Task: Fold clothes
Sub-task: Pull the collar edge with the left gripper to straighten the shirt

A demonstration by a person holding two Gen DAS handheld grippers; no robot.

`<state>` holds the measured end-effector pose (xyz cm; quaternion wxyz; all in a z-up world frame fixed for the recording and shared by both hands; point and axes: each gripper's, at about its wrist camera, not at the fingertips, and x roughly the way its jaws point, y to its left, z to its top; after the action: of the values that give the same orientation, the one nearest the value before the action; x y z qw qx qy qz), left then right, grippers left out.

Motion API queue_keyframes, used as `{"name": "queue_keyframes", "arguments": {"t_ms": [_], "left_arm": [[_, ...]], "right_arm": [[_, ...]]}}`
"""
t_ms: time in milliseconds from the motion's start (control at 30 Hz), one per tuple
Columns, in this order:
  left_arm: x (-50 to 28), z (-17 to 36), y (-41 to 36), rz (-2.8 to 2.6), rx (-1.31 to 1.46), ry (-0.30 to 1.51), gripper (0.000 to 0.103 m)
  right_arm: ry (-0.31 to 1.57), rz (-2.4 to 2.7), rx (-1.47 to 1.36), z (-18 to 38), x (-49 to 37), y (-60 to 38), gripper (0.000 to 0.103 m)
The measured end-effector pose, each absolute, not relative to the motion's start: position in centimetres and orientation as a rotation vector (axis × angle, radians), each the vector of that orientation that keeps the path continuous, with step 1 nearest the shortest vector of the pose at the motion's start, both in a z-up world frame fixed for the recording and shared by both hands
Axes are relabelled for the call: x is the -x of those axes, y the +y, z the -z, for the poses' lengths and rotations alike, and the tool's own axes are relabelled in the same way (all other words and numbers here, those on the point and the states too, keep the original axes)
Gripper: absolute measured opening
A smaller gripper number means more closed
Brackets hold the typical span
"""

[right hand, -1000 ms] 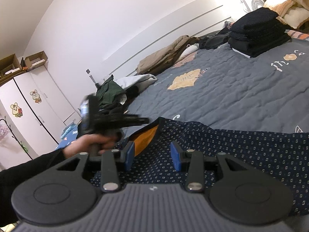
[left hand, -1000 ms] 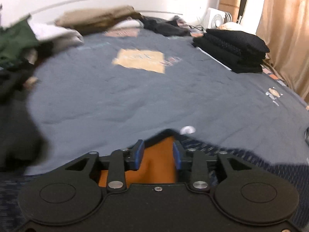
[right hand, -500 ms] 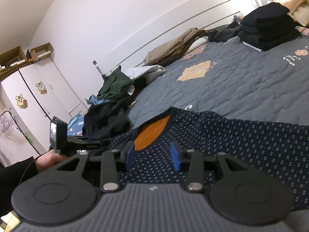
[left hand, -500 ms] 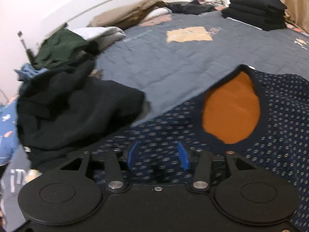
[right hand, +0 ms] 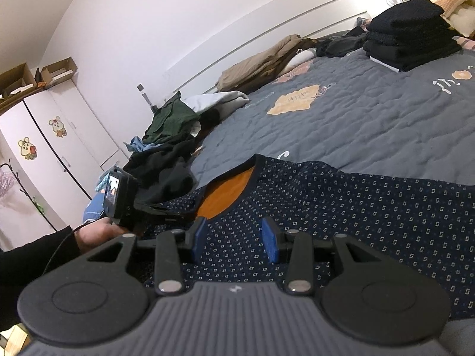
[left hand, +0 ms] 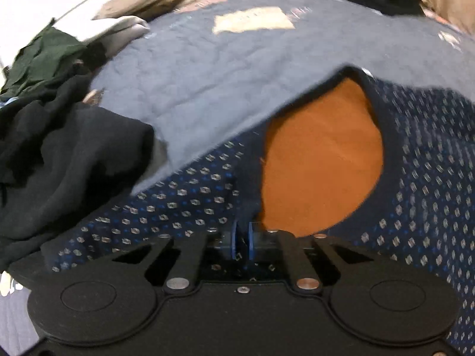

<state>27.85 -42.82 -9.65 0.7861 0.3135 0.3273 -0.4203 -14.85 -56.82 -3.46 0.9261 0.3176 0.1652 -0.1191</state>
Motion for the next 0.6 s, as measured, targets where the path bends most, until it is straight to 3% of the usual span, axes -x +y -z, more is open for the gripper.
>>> {"name": "queue_keyframes", "arguments": {"t_ms": [500,600], "left_arm": [[-32.3,5.8,-45.4,0.759,-0.508,0.599,0.006],[-33.4,6.3,-46.3,0.742,-0.497,0.660,0.006]], "right_arm": [[0.354,0.248,-0.647,3.6,14.7,-57.2,0.040],[0.355,0.245,-0.647,3.7,14.8,-57.2,0.040]]}}
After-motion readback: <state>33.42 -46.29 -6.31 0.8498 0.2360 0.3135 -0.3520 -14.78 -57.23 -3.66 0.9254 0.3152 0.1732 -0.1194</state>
